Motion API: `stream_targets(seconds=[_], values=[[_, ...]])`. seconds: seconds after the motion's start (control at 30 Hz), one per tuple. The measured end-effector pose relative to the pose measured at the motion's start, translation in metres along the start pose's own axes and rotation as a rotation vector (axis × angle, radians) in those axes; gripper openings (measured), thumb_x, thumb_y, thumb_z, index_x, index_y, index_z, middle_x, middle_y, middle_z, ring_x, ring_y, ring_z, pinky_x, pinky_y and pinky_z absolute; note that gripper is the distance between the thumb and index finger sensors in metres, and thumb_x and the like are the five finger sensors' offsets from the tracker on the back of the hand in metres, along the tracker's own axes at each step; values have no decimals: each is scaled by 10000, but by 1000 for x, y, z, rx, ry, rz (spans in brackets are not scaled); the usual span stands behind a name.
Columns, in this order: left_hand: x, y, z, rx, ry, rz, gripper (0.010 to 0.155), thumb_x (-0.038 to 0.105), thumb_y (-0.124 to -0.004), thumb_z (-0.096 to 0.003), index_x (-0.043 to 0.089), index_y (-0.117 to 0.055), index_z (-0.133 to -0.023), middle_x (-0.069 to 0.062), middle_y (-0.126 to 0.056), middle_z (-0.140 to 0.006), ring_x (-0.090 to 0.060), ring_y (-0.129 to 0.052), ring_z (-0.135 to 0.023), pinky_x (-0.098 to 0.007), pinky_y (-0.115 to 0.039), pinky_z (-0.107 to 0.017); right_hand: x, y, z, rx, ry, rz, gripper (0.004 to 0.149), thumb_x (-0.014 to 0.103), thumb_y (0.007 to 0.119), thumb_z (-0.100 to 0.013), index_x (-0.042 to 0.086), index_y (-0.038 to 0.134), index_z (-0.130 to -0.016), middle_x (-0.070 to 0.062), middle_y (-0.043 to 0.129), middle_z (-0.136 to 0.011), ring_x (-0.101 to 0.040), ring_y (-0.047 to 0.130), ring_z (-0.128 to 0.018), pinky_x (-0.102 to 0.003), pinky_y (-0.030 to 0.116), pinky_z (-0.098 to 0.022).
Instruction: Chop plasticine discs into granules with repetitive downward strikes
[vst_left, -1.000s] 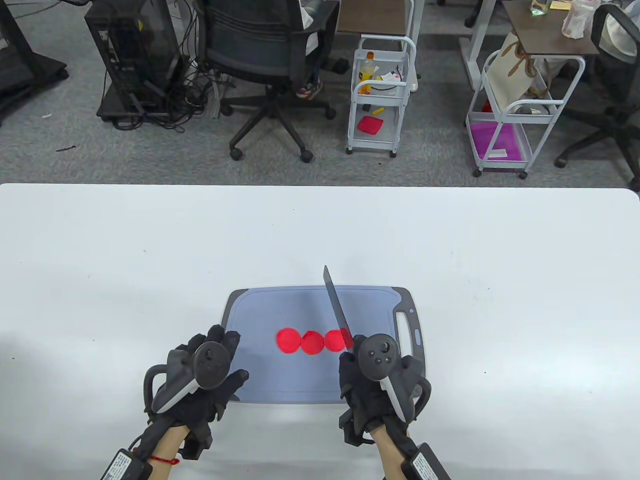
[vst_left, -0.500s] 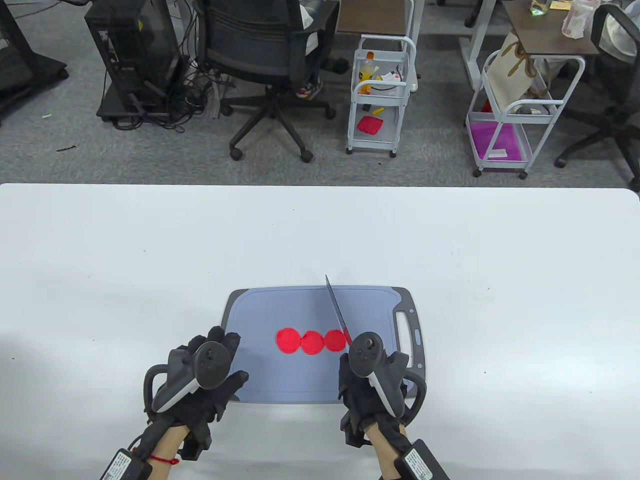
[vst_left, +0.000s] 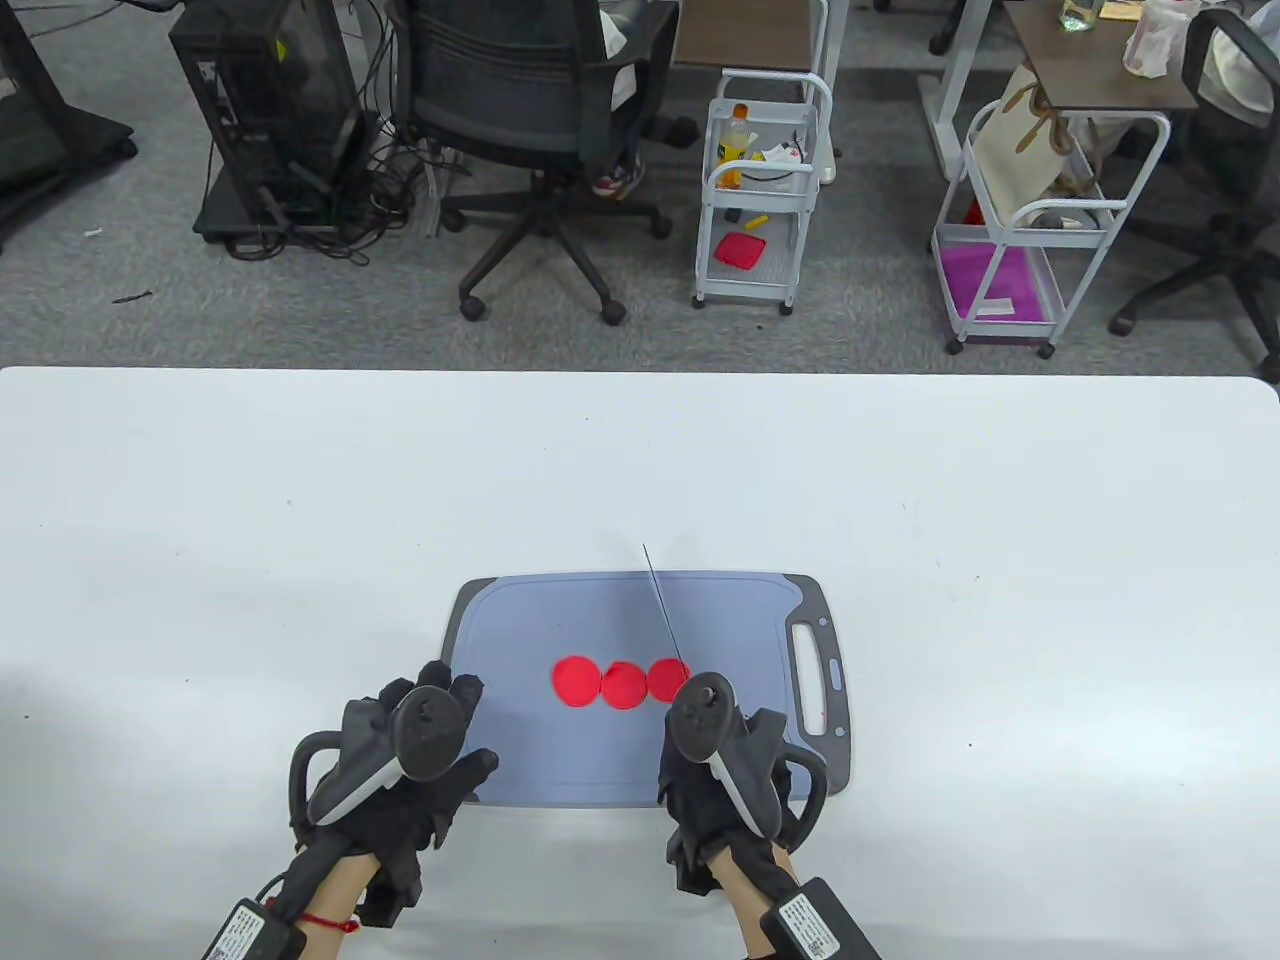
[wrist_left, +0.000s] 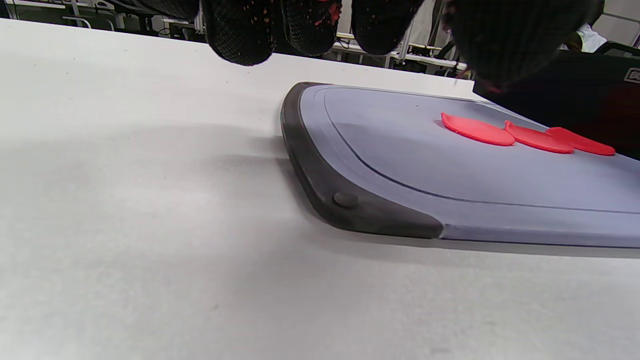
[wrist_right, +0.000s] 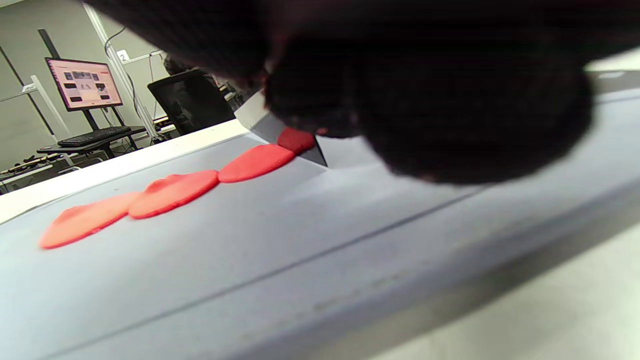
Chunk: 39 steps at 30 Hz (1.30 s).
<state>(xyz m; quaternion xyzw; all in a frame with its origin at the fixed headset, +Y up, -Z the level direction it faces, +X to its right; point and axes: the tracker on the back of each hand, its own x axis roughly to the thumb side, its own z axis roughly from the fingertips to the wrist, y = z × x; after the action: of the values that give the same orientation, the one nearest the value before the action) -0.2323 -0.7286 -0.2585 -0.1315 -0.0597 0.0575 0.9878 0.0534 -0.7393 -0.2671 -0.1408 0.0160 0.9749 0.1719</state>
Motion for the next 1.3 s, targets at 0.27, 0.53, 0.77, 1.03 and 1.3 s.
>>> stream_targets(seconds=[0.27,0.53,0.77,1.03,1.3], values=[[1,-1,-1,-9,1,1,776,630,-657,-426,331,-511,-1127,-86,-468,-1271,-464,-599,-1097,-665,-465,-751,-10,-7,-2,104,37,-21,487,437,752,-472,164,912,-843,-76,1018,-506,-307,1073,-99,-477,851,-107],[0,3,1,6,-3,15,777,629,-658,-427,329,-511,-1129,-87,-466,-1272,-463,-598,-1098,-665,-464,-752,-10,-20,6,-26,9,-148,481,442,799,-453,158,944,-813,-81,1037,-474,-296,1071,-70,-471,855,-91],[0,2,1,-5,-2,7,779,631,-657,-427,328,-511,-1129,-88,-467,-1271,-465,-598,-1098,-665,-465,-751,-5,-6,7,-10,62,-50,482,439,808,-457,147,946,-814,-87,1039,-477,-295,1077,-70,-472,861,-89],[5,1,1,-12,-4,13,775,631,-656,-427,332,-512,-1127,-85,-466,-1272,-463,-599,-1098,-665,-466,-751,-2,0,-6,103,117,15,481,451,759,-475,132,898,-807,-37,1017,-388,-312,1060,-9,-495,837,-44],[0,2,2,-9,1,10,781,630,-657,-427,325,-508,-1131,-89,-465,-1272,-465,-598,-1097,-666,-465,-750,-7,-1,-11,142,119,-1,479,469,750,-479,146,885,-806,-17,1014,-381,-306,1064,-20,-490,839,-52]])
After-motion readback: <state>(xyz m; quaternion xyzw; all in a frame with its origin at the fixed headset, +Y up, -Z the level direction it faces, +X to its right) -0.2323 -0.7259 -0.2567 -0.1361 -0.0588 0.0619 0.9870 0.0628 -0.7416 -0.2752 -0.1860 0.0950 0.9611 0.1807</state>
